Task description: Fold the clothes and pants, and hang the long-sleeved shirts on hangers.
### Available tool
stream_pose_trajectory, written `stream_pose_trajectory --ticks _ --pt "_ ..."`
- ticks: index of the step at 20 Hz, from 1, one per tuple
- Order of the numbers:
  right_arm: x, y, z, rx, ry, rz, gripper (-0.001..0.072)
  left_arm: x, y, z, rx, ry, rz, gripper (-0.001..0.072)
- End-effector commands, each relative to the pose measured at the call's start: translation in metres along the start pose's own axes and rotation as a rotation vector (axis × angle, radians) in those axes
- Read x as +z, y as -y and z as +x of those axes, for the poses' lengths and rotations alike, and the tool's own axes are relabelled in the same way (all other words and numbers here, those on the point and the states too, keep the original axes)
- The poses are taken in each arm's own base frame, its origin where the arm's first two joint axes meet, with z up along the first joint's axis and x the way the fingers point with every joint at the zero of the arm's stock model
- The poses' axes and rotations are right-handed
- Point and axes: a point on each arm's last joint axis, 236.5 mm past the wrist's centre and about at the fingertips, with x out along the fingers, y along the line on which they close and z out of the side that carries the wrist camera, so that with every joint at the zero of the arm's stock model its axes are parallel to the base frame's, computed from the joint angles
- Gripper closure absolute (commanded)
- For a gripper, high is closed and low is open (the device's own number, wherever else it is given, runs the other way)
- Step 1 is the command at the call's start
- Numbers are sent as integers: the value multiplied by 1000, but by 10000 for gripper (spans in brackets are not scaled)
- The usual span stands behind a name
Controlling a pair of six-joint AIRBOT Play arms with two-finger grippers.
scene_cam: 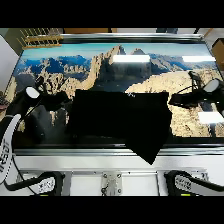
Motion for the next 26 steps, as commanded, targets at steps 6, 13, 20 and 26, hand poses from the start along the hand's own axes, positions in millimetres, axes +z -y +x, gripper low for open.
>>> stream_pose_trajectory --ticks 6,13,20,26 --pt "-12 -15 -85 30 154 -8 226 -128 -102 -5 141 -108 -231 -4" --pt "-10 -28 -86 85 162 7 226 -131 -72 21 -1 -5 -340 -3" --pt "-13 -28 -86 87 152 6 226 -138 -40 43 -5 -87 -274 74" --pt "-30 -27 -81 89 87 -5 226 -125 -23 38 -3 -85 -176 703"
